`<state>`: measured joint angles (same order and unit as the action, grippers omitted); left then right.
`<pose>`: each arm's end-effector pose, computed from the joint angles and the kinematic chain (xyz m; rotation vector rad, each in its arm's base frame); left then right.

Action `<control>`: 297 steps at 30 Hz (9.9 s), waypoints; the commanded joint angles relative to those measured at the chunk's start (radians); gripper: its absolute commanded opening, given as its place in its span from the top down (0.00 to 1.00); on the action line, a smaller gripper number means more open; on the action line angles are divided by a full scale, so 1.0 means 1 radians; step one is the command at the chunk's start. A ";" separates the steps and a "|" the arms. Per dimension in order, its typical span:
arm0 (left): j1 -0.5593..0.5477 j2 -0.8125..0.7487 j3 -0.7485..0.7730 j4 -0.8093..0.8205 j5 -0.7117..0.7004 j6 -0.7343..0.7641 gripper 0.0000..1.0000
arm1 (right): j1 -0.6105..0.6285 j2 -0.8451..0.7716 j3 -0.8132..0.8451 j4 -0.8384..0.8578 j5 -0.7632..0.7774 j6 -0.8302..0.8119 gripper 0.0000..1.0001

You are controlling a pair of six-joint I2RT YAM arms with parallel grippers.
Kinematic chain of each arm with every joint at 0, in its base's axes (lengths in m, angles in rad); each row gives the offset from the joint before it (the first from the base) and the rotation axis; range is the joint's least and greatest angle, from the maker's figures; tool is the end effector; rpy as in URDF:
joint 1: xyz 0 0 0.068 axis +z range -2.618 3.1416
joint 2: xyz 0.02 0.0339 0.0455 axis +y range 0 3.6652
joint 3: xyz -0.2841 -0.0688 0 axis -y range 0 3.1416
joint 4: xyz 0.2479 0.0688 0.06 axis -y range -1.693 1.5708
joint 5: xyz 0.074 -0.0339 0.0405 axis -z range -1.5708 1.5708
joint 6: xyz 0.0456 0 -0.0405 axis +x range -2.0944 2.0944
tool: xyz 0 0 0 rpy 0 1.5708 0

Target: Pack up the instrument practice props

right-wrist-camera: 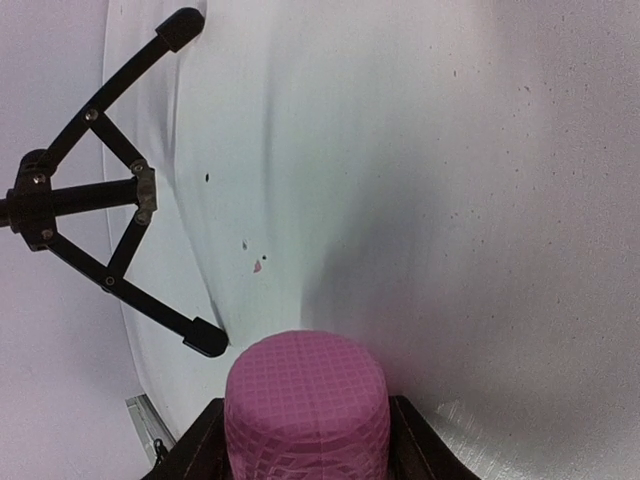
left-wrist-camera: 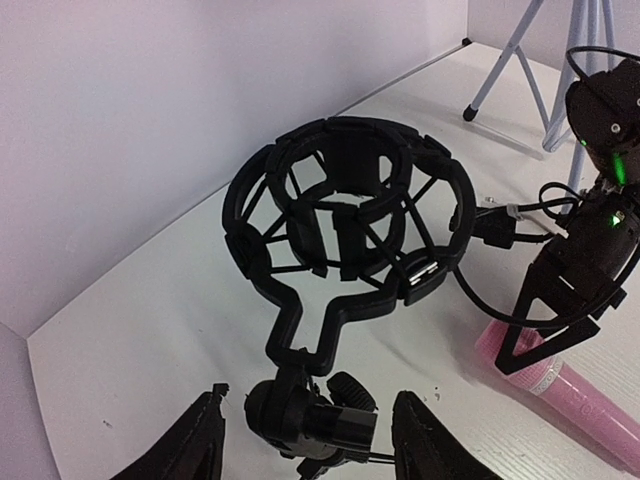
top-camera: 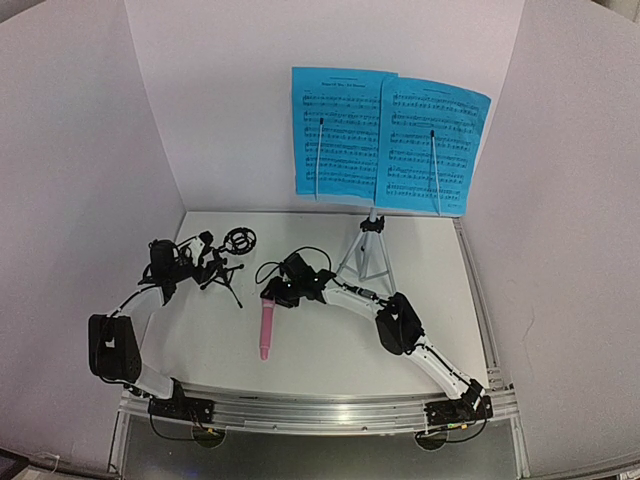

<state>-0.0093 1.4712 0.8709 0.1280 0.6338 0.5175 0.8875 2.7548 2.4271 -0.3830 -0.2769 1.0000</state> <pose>0.3286 -0.0301 0.2553 0.8724 1.7542 -0.3142 0.3859 0.4937 0.1208 -0.0197 2.6051 1.1782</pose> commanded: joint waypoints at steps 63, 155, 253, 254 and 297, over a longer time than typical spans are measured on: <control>-0.338 -0.448 0.014 -0.017 0.043 -0.459 0.37 | 0.104 -1.312 -1.098 -0.224 0.213 -0.171 0.10; -0.780 0.207 0.965 0.030 -0.501 -0.478 0.47 | -1.096 -1.342 -0.316 0.069 -0.471 -0.600 0.20; -0.560 0.210 0.949 0.012 -0.186 -0.633 0.63 | -0.116 -0.737 -0.033 0.170 0.248 -0.549 1.00; -0.559 0.210 0.947 0.012 -0.185 -0.630 0.63 | -0.116 -0.740 -0.037 0.175 0.245 -0.550 1.00; -0.540 0.332 1.094 -0.039 -0.080 -0.674 1.00 | -0.116 -0.757 -0.090 0.245 0.176 -0.552 1.00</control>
<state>-0.5448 1.7999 1.9091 0.0763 0.5565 -0.1351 0.7559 2.0266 2.3593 -0.1276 -0.0705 0.4286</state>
